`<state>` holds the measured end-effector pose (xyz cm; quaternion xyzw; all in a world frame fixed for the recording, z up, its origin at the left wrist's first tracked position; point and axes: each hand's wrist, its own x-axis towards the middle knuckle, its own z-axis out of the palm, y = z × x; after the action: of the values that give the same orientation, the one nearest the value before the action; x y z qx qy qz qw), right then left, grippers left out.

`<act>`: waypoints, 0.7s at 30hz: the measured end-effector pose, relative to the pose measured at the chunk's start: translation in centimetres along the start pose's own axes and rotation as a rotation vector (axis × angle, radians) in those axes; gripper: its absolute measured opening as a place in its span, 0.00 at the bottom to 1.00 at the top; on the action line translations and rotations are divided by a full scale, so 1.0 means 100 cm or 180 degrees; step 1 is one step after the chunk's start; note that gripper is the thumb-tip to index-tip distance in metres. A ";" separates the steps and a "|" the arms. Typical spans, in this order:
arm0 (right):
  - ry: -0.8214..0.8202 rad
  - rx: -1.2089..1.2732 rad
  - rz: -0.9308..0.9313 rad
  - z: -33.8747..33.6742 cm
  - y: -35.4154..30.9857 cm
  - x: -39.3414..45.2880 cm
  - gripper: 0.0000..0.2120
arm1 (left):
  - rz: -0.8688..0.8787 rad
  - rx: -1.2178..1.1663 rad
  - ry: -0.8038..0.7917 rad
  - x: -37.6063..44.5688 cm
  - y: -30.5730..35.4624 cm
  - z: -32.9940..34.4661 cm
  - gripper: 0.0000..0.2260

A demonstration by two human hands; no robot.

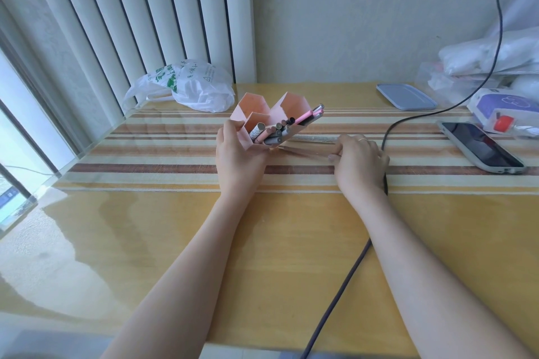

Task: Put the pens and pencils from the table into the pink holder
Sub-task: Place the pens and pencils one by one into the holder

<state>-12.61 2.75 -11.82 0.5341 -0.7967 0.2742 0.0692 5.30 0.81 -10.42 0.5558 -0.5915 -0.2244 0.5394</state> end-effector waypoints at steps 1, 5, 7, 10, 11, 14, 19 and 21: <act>0.0112 0.0323 -0.0118 0.001 0.000 0.000 0.02 | -0.0012 -0.0003 -0.0003 0.000 0.000 0.000 0.19; 0.0111 0.2324 0.0183 -0.008 -0.010 0.003 0.04 | -0.0033 0.0003 -0.0016 0.000 0.001 -0.001 0.20; 0.0029 0.3037 0.0245 -0.015 -0.016 0.002 0.05 | -0.0028 0.0006 -0.0024 0.000 0.002 -0.001 0.20; -0.0090 0.3617 0.0110 -0.021 -0.024 -0.002 0.06 | -0.0031 -0.0015 -0.0030 -0.001 0.003 -0.001 0.20; -0.0032 0.3691 0.0029 -0.022 -0.027 -0.004 0.06 | -0.0039 -0.0027 -0.0033 -0.001 0.003 -0.001 0.20; 0.0649 0.3781 -0.0328 -0.031 -0.034 -0.010 0.05 | -0.0025 -0.0007 0.0002 0.000 0.001 -0.001 0.19; 0.1457 0.4254 -0.0541 -0.055 -0.047 -0.024 0.06 | 0.0033 0.0040 -0.0006 0.000 -0.001 0.000 0.18; 0.1358 0.4564 -0.0478 -0.062 -0.048 -0.028 0.04 | 0.0052 0.0069 -0.0008 0.000 -0.001 0.001 0.19</act>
<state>-8.27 6.87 -5.94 0.4364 -0.3536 0.8180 -0.1243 5.28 0.76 -10.53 0.5565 -0.5991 -0.2142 0.5344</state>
